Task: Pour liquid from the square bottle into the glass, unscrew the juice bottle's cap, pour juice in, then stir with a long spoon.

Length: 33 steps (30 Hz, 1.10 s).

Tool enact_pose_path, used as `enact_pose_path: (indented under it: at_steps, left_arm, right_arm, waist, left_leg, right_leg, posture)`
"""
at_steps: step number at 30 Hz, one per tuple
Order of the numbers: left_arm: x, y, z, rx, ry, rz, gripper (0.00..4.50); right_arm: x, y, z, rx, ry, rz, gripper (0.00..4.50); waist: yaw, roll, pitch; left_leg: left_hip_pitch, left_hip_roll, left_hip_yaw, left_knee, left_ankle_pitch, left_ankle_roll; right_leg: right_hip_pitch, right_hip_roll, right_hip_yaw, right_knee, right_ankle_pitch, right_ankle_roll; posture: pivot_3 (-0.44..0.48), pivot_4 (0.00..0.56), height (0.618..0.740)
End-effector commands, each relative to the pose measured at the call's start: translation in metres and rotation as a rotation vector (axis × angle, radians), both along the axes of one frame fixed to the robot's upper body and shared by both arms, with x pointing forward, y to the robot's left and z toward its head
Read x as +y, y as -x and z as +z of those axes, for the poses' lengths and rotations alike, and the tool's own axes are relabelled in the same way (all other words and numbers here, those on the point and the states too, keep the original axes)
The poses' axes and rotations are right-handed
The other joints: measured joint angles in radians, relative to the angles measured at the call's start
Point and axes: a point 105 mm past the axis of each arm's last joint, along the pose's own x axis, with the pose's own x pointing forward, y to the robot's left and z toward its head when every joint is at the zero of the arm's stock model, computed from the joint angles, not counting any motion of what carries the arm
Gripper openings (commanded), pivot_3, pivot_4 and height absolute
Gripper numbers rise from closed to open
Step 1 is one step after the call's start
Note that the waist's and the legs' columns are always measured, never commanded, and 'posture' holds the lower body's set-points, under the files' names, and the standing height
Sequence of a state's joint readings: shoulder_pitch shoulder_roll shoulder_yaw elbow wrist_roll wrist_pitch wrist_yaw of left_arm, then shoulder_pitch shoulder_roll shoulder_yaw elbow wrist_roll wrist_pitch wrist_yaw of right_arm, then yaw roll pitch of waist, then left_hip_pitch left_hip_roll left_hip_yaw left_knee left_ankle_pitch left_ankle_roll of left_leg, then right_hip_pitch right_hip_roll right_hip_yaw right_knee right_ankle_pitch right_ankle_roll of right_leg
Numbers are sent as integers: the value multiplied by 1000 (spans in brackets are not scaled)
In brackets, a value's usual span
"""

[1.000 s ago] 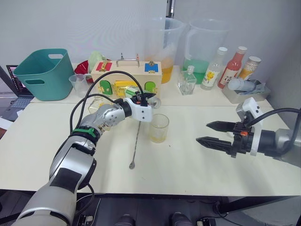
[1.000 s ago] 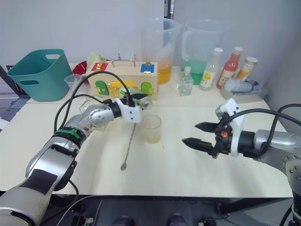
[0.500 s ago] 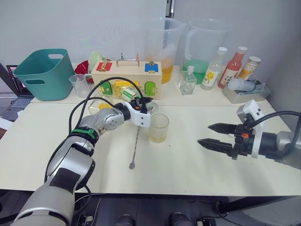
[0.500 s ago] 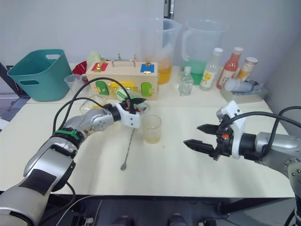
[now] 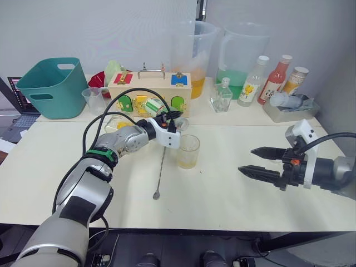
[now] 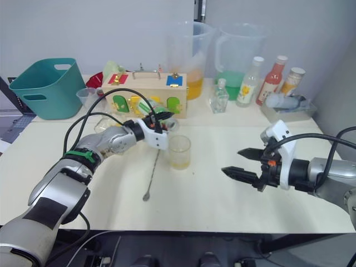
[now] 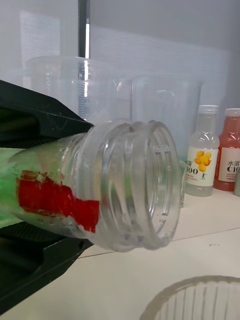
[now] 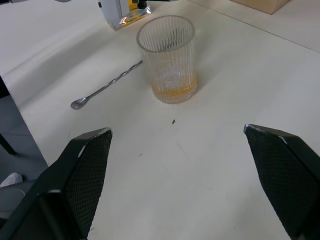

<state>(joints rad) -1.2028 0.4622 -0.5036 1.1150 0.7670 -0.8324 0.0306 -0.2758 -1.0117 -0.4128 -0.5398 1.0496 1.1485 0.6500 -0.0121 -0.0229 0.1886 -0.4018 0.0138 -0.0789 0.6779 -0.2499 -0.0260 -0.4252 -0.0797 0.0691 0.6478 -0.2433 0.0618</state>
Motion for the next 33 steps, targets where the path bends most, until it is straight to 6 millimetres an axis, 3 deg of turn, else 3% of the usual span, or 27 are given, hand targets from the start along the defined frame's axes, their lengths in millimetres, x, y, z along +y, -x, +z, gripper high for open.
enact_pose_path:
  at_steps: [1, 33]
  left_arm:
    - [-7, 3, 23, -60, 34, -36, 1293]
    - [-15, 15, 22, -178, -89, -116, 1293]
  right_arm:
    - [-2, 1, 12, -65, 4, -1, 4479]
    - [3, -5, 8, -84, -25, 14, 4479]
  waist:
    - [0, 0, 0]
    - [0, 0, 0]
  left_leg:
    - [0, 0, 0, 0, 0, 0]
    - [0, 0, 0, 0, 0, 0]
  right_leg:
    - [0, 0, 0, 0, 0, 0]
    - [0, 0, 0, 0, 0, 0]
  posture:
    - [0, 150, 731]
    - [0, 150, 731]
